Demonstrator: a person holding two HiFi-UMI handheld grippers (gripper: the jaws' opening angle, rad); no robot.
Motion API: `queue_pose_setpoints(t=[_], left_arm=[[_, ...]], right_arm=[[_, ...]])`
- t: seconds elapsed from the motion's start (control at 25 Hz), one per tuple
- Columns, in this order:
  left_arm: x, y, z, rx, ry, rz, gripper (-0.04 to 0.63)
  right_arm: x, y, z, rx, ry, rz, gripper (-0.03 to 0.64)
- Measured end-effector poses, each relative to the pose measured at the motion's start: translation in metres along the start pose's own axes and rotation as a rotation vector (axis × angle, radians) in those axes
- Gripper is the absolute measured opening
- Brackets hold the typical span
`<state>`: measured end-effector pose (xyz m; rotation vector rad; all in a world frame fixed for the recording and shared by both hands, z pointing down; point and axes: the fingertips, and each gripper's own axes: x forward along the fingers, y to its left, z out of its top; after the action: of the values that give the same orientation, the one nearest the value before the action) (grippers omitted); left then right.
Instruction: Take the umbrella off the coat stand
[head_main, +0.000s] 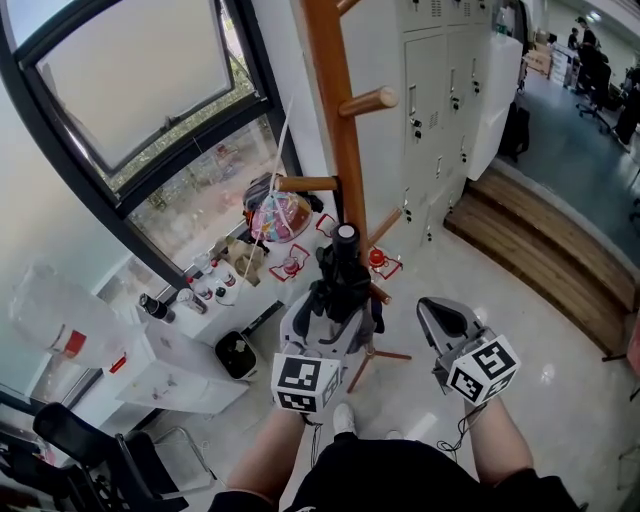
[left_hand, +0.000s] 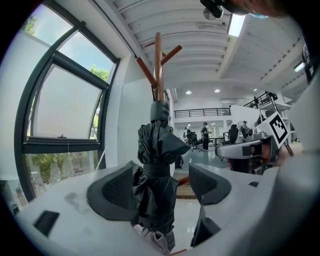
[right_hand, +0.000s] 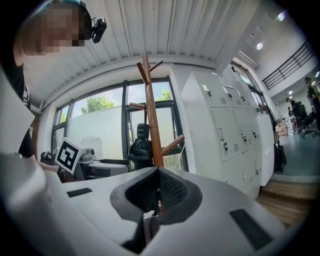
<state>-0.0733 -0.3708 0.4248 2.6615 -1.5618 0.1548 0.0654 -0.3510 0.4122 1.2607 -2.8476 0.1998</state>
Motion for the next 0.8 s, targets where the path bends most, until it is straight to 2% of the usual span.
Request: queue_pose_setpoints(t=[0.8], left_arm=[[0.058,0.009,0.000,0.019,0.020,-0.127,0.322]], right_arm=[[0.006,-0.036,0.004,0.023,-0.025,-0.151,0.054]])
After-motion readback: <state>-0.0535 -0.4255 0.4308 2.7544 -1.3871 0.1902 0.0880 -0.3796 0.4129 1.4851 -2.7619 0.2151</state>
